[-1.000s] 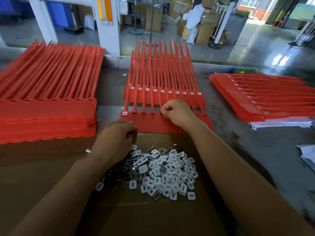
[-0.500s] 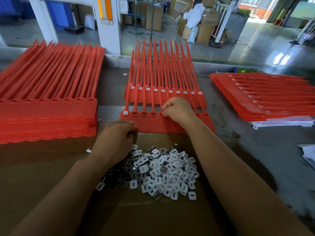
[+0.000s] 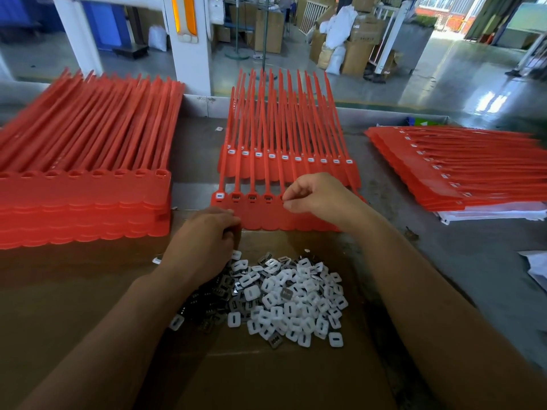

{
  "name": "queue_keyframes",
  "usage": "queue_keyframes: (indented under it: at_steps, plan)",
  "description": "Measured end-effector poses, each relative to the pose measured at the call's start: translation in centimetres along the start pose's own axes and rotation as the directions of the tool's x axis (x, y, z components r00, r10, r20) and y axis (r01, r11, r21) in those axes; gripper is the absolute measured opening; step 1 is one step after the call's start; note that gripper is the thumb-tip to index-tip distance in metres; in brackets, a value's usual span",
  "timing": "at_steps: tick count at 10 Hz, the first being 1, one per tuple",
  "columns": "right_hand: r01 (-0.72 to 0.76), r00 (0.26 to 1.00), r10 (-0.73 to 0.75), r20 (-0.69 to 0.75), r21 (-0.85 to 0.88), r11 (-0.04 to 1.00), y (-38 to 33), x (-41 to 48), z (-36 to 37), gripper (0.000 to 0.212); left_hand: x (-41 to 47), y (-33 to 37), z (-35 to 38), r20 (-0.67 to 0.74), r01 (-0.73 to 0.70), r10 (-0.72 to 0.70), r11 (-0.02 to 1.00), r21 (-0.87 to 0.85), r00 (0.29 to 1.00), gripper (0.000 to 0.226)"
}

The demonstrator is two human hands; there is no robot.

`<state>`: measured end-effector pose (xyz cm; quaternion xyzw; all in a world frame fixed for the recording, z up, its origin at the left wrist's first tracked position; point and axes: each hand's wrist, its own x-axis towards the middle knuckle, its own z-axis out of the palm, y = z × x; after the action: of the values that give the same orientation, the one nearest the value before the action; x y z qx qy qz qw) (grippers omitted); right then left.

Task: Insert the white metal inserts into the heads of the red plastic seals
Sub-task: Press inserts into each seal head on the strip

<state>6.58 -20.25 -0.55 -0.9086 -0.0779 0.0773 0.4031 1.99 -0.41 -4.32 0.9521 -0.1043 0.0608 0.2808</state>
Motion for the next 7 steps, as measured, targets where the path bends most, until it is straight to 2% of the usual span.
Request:
queue_keyframes:
  at_steps: [1,3,7]
  plan:
    - [0.039,0.987,-0.016,0.160,-0.143,0.989,-0.4,-2.1,-0.7,0.014,0.1,-0.1,0.1,0.004,0.000,0.000,1.000,0.014,1.000,0.038]
    - [0.049,0.958,0.026,0.287,-0.252,0.967,0.0,-3.9,-1.0,0.018,0.1,0.0,0.2,-0.008,-0.007,0.007,1.000,0.006,1.000,0.037]
    - [0.091,0.956,0.004,0.295,-0.308,0.947,0.4,-4.1,-0.6,0.022,0.0,0.0,0.1,-0.021,-0.002,0.002,1.000,0.017,1.000,0.037]
